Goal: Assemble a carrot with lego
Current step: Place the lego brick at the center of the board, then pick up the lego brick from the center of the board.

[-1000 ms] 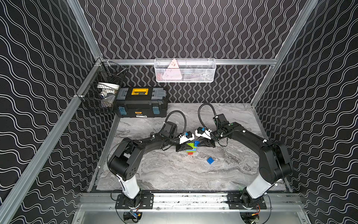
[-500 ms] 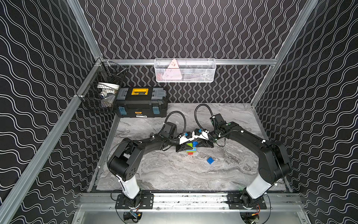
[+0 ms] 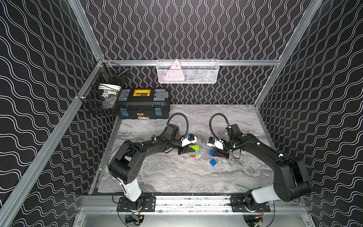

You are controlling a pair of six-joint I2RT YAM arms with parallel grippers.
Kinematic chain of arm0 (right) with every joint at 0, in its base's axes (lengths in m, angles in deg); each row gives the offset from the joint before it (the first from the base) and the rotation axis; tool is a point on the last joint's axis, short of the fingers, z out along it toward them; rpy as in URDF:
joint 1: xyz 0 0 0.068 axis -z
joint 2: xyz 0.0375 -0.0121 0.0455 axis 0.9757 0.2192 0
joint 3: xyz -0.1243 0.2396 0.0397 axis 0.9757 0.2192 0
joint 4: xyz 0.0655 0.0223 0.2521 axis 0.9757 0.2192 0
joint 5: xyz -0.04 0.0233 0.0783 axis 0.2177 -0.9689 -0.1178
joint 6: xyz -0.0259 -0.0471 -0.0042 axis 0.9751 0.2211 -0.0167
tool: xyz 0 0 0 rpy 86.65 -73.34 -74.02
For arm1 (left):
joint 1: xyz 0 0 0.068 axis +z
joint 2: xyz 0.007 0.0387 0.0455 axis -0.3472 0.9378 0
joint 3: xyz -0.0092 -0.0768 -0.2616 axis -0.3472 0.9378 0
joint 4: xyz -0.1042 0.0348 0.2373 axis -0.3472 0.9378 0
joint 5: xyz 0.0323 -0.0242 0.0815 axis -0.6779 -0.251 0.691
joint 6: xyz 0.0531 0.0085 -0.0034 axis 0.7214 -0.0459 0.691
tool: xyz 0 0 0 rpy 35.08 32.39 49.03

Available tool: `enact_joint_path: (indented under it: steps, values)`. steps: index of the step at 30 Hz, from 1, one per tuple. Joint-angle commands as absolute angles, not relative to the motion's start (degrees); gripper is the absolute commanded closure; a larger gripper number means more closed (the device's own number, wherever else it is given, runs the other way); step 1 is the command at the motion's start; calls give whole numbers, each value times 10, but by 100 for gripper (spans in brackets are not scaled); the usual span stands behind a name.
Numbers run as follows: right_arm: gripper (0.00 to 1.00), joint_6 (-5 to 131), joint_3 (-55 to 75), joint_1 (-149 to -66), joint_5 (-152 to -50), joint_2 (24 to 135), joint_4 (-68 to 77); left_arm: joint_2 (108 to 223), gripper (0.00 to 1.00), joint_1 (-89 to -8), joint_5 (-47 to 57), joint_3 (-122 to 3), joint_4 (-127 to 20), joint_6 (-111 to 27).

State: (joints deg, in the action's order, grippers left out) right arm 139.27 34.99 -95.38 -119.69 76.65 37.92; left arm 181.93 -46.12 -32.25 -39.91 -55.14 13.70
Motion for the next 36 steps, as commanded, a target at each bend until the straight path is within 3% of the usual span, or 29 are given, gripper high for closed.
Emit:
enact_joint_path:
  steps: [1, 13, 24, 36]
  values:
    - [68, 1396, 358, -958, -1179, 790, 315, 1821, 95, -462, -325, -402, -540, 137]
    - [63, 1431, 303, -956, -1191, 921, 285, 1830, 94, -462, -323, -402, -548, 130]
    - [52, 1436, 303, -955, -1205, 927, 271, 1832, 94, -462, -322, -409, -533, 141]
    - [59, 1452, 304, -956, -1199, 933, 276, 1829, 93, -462, -322, -406, -534, 137]
